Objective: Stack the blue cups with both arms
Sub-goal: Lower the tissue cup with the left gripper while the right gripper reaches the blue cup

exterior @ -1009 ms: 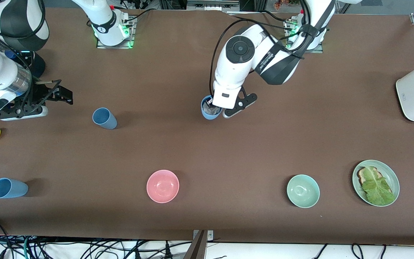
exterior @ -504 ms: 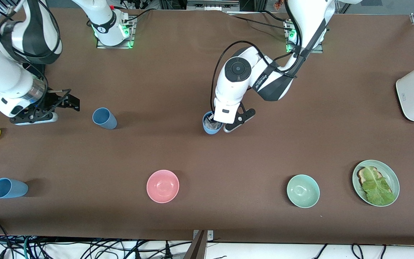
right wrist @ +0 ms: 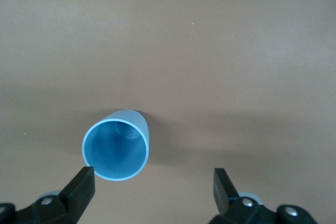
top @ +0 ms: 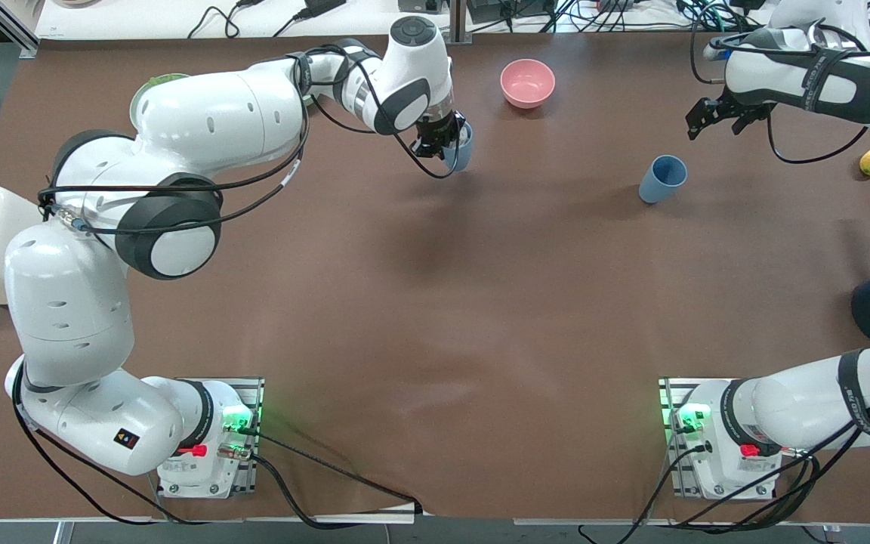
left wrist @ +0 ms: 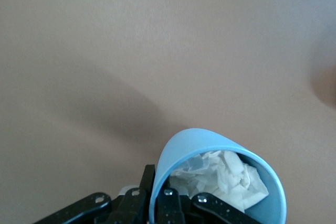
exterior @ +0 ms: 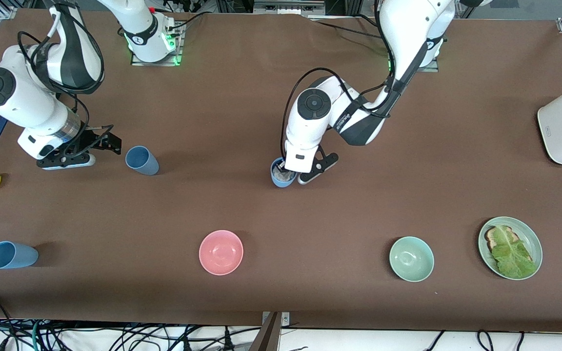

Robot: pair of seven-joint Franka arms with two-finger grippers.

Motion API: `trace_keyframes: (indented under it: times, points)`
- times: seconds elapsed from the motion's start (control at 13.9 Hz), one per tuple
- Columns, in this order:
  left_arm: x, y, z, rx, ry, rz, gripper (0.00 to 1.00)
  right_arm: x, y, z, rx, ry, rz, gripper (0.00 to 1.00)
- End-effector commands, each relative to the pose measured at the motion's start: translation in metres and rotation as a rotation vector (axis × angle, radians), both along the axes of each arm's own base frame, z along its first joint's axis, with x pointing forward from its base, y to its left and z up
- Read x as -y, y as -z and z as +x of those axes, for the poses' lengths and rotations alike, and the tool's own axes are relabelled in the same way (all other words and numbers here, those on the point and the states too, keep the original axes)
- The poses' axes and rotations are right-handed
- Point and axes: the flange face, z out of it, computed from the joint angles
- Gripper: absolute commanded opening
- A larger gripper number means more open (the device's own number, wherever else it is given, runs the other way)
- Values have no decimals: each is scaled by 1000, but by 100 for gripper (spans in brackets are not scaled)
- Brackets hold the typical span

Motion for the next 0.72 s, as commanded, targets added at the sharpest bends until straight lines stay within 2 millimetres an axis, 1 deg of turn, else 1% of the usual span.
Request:
trace_keyframes:
  times: [0.0, 0.14, 0.29, 0.36, 0.5, 0.58, 0.65]
  points:
    - [10, 20, 0, 26, -19, 7, 0, 0, 7, -11, 16, 3, 11, 100]
    - [13, 30, -2, 26, -23, 0, 0, 1, 21, -13, 12, 5, 9, 100]
    - [11, 40, -1, 18, -27, 5, 0, 1, 35, -10, 10, 6, 7, 100]
    - [10, 42, 0, 21, -30, 5, 0, 1, 42, -9, 13, 8, 6, 100]
    - [10, 50, -2, 27, -30, -7, 0, 1, 50, -10, 9, 8, 5, 100]
    - [10, 58, -2, 23, -30, -8, 0, 1, 56, -9, 6, 8, 3, 100]
    - [9, 60, -2, 22, -30, -6, 0, 1, 61, -7, 11, 8, 2, 100]
